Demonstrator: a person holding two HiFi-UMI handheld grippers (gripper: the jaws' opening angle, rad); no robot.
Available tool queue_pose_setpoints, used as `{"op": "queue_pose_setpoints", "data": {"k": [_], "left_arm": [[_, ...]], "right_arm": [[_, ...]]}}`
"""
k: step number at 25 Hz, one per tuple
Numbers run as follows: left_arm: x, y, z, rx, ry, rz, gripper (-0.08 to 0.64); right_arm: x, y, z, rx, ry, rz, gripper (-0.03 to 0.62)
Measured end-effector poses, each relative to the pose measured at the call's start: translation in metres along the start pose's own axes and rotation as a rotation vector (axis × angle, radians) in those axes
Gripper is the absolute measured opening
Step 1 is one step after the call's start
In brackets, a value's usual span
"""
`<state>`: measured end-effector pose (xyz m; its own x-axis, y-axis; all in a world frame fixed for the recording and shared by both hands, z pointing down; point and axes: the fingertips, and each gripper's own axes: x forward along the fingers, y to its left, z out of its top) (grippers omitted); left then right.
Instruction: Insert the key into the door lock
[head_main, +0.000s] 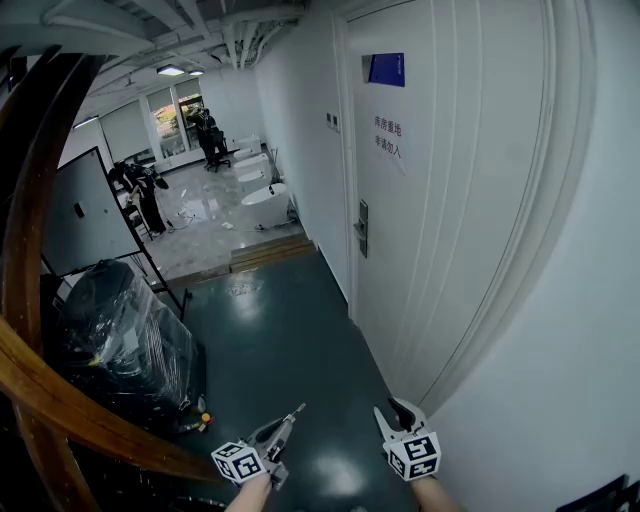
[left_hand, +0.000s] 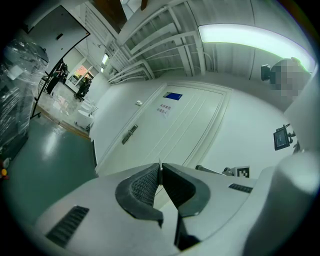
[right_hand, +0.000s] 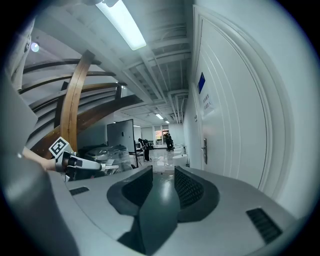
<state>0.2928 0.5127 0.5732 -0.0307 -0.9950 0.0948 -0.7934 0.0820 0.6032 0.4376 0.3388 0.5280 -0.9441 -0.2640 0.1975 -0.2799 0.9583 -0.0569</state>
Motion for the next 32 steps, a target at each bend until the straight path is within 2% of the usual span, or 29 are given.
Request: {"op": "queue_pose_setpoints", "data": {"k": [7,14,32], "left_arm": [[0.0,-0.007,-0.005,-0.028,-0.055,0.05,0.031],[0.009,0.009,0.005,-0.036,-0.047,0.049,0.031],[0.042,0.088,0.075,-0.056,-0.006,-0.075,0.031]], "right_arm": [[-0.004,-0.019,-0.005,-0.001,0.01,0.015,0.123],[0.027,-0.021,-0.006,-0.005,0.02,0.02,0.123],[0.124,0.006,0.019,-0.025,0.034,-0.055,0.123]]}}
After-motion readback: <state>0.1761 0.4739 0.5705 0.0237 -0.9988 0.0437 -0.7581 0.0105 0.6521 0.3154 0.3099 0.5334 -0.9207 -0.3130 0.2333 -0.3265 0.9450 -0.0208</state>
